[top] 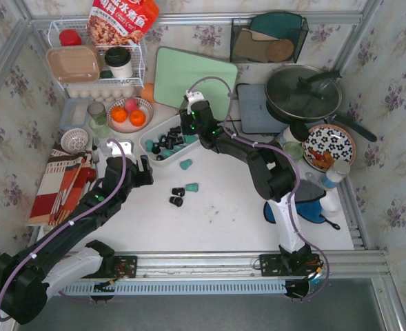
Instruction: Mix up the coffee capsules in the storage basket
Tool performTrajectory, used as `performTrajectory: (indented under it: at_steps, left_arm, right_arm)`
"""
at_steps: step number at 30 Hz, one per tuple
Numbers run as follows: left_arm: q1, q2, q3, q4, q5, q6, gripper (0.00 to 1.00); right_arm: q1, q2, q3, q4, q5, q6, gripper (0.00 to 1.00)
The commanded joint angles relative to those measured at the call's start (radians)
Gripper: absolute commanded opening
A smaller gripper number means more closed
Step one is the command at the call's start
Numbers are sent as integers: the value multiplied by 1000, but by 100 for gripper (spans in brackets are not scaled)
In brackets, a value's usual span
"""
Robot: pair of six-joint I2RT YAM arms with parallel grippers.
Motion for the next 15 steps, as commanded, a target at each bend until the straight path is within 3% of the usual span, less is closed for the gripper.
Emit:
performTrajectory:
  at_steps: [1, 10, 15]
  left_arm:
    - [0, -1, -3, -3, -8, -8, 83]
    - [0, 24, 5, -6, 2, -10, 83]
    - [0, 25, 6, -6, 10, -12, 83]
  right_arm:
    - [0, -20, -16, -43, 41, 20, 62]
    - [1, -181, -183, 13, 39, 20, 65]
    - [1, -275, -313, 75, 137, -4, 64]
